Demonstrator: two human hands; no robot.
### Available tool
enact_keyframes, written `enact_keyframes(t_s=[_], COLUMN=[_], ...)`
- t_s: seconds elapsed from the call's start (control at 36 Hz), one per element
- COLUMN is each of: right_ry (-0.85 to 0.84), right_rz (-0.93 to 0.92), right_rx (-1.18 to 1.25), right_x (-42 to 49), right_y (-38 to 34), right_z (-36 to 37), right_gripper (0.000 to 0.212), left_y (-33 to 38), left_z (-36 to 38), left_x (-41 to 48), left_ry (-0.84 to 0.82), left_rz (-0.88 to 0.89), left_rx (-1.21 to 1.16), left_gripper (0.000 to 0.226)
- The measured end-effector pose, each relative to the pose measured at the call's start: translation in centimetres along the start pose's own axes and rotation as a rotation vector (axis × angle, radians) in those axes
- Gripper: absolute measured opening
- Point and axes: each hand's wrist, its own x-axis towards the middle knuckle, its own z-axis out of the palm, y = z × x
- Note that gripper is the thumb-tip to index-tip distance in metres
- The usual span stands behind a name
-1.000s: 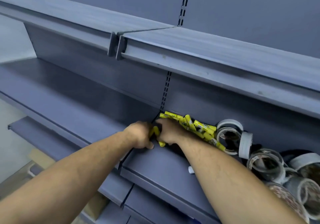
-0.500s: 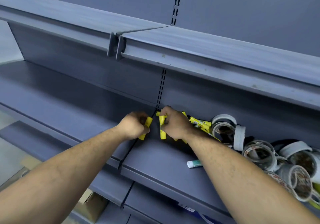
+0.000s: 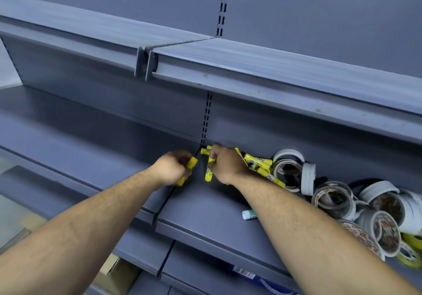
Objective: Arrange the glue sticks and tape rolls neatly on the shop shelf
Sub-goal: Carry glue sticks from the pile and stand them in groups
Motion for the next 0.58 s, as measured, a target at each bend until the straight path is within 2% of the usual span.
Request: enact_keyframes(t_s=[0.08,0.25,0.28,0.39,0.5,0.58], right_ry=[0.009,-0.040,-0.057,-0.176,-0.207,-0.224], right_rz=[-0.012,0.017,0.023,0.044,0.048,0.044], right_rx=[-0.005,-0.036,-0.039,-0.095,-0.065,-0.047], right_x=[0.1,0.4,0.5,0.4,0.1,-0.3], right_y=[0.2,-0.1,-0.3,-0.6,-0.2,-0.2], right_z=[0.2,1.0,1.1,1.7,1.6,0.4], right_gripper=[0.017,0.040,0.039,0.013,0.010,0.027], left_y=[0.3,0.4,0.5,0.6,0.7,0.9], left_z=[-0.2,-0.3,-0.3,-0.4,-0.8,-1.1], left_x=[-0.2,-0.6,-0.7,-1.1,-1.4,-1.4], left_ry=[-0.032,-0.046,-0.038,0.023,0.085,0.135], left_rz=[0.010,-0.005,-0.006,-0.002,-0.022,-0.019], left_rx=[-0.032,-0.047,-0.058,-0.101,-0.136,-0.120], left_gripper=[0.044,0.041,0.040,0.039,0.039,0.038])
